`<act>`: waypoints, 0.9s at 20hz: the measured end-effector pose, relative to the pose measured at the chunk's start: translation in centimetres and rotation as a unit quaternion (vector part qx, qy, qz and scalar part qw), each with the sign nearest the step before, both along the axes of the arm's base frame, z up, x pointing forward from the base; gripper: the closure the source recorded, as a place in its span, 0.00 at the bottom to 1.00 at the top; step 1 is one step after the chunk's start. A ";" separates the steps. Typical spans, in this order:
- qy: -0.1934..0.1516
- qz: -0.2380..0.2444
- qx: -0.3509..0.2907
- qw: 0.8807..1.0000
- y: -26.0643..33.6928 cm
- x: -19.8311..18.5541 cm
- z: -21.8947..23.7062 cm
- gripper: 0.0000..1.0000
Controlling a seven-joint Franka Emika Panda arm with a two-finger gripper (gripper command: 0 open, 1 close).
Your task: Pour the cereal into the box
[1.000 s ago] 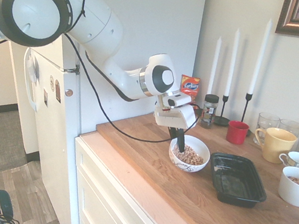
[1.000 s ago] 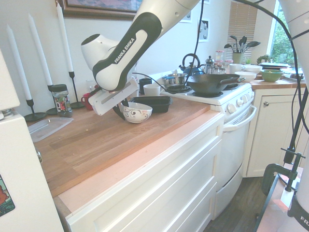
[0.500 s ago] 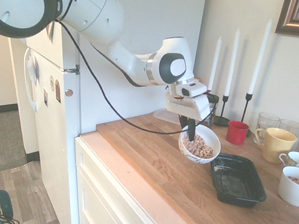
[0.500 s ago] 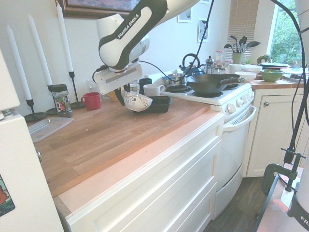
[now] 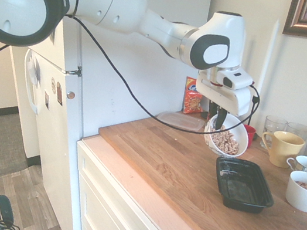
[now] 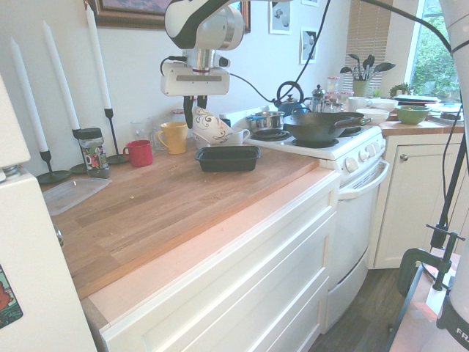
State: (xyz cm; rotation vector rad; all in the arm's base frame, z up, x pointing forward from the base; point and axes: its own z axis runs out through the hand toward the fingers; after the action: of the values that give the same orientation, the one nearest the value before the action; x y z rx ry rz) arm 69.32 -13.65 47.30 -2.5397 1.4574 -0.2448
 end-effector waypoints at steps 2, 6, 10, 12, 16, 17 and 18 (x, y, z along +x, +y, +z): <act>0.003 -0.004 0.050 0.999 -1.9 0.7 -0.9 1.00; 0.009 -0.007 0.127 0.992 -5.0 1.6 -3.4 1.00; -0.005 -0.008 0.178 0.984 -7.4 2.0 -5.7 1.00; -0.015 -0.006 0.201 0.979 -8.4 1.8 -5.7 1.00; -0.027 -0.002 0.232 0.972 -9.9 1.2 -5.1 1.00; -0.030 0.000 0.240 0.970 -10.1 1.1 -4.9 1.00; -0.033 0.002 0.250 0.968 -10.3 1.0 -4.8 1.00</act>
State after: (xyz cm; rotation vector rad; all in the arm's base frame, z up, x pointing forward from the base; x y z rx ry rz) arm 70.29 -23.94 42.52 -2.1062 1.2893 0.0383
